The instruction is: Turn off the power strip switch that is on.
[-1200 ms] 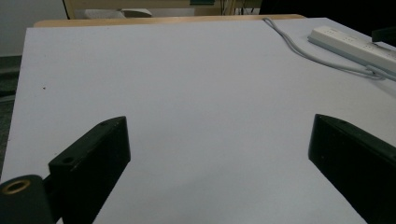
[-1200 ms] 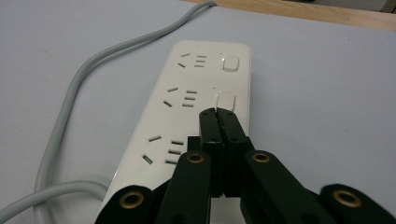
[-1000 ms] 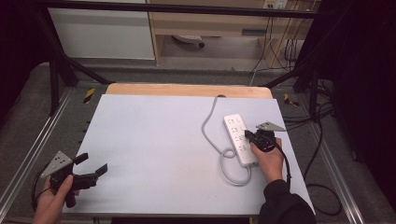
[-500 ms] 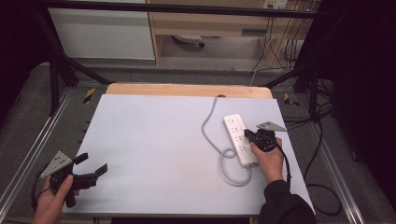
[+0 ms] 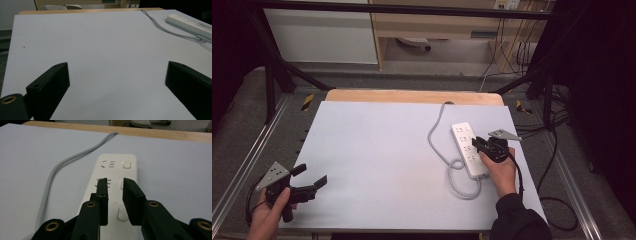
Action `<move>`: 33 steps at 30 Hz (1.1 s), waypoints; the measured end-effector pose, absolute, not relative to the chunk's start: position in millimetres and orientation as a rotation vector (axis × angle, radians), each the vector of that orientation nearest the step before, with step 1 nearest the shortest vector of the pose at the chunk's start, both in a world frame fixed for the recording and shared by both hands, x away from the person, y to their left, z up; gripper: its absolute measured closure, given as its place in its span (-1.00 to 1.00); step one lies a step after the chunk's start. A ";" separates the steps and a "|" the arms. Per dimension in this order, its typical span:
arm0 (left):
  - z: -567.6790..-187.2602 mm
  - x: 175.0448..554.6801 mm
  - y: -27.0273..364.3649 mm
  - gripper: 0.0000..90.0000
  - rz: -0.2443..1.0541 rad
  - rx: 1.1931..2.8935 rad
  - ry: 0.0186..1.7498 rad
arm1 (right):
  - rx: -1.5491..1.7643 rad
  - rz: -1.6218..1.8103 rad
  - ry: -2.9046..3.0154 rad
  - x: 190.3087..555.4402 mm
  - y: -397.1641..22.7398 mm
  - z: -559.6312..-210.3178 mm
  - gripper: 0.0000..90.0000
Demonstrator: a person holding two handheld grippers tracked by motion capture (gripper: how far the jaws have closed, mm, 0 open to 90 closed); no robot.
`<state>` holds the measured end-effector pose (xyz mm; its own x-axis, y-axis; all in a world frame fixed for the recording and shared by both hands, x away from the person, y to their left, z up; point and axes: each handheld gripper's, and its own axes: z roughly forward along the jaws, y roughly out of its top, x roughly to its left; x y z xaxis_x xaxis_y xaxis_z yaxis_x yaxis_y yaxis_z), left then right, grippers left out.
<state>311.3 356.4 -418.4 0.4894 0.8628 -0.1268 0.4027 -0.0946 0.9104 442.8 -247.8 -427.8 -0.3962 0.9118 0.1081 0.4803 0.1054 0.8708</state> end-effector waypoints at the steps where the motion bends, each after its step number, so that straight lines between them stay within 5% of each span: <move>1: -418.4 311.3 356.3 -0.88 0.556 1.700 1.088 | 1.352 1.235 1.925 442.5 -247.8 -426.9 0.62; 13: -418.3 311.3 356.2 -0.88 0.557 1.701 1.088 | 1.372 1.276 1.902 439.8 -244.9 -415.4 0.18; 21: -418.3 311.3 356.3 -0.88 0.559 1.701 1.088 | 1.383 1.275 1.882 440.0 -239.2 -405.0 -0.34; 33: -418.2 311.3 356.5 -0.88 0.558 1.703 1.085 | 1.379 1.283 1.874 438.7 -231.5 -389.7 -0.84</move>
